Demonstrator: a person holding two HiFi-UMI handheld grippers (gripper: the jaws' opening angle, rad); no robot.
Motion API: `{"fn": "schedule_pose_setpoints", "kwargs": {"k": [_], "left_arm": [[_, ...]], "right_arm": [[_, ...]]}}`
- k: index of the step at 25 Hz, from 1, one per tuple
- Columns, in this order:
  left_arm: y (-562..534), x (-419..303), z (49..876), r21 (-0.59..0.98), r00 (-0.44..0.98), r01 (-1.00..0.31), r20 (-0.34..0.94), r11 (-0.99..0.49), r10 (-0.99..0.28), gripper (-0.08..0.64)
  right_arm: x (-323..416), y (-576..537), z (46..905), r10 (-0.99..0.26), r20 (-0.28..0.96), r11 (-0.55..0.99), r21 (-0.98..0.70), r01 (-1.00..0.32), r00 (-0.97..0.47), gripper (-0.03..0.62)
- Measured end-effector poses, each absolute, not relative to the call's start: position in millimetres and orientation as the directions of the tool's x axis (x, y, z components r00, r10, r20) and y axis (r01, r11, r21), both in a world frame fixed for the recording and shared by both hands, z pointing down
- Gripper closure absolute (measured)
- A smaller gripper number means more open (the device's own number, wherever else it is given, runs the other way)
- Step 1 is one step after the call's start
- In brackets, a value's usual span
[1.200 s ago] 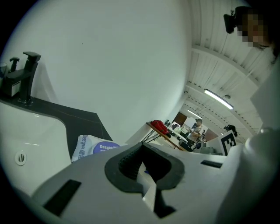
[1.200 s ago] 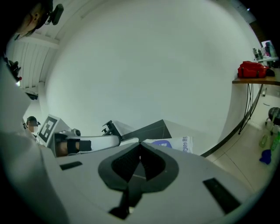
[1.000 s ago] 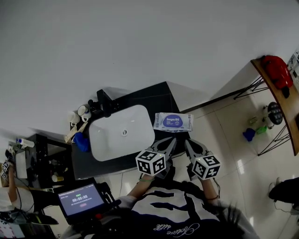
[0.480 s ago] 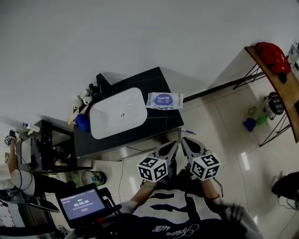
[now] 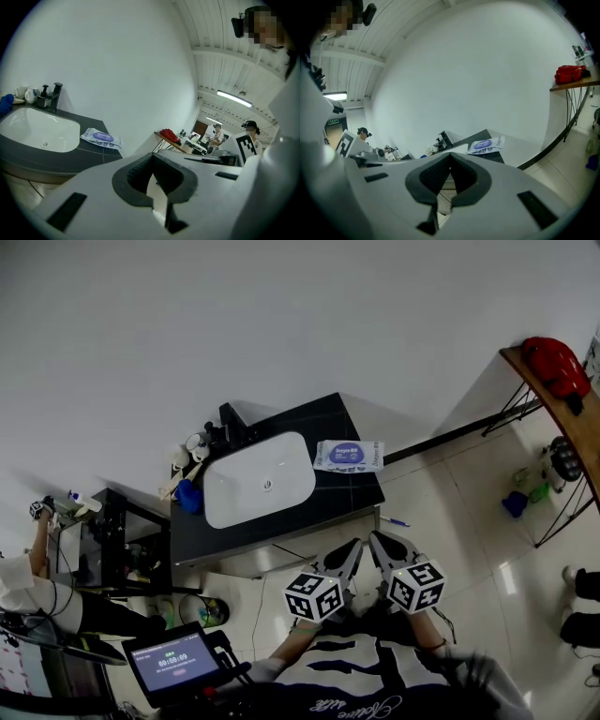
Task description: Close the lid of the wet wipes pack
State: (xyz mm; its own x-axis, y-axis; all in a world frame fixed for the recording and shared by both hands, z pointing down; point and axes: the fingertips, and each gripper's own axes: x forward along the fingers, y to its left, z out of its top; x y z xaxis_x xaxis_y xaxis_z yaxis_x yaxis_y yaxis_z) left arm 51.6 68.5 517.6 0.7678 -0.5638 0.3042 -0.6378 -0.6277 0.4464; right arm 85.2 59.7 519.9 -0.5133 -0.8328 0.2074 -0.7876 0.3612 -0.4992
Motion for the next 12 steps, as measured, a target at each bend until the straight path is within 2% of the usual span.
{"fn": "schedule_pose_setpoints", "kwargs": {"k": [12], "left_arm": [[64, -22, 504, 0.451, 0.765, -0.639, 0.284, -0.623, -0.579, 0.560]], "right_arm": [[24, 59, 503, -0.854, 0.214, 0.333, -0.476, -0.814, -0.474, 0.594]]}}
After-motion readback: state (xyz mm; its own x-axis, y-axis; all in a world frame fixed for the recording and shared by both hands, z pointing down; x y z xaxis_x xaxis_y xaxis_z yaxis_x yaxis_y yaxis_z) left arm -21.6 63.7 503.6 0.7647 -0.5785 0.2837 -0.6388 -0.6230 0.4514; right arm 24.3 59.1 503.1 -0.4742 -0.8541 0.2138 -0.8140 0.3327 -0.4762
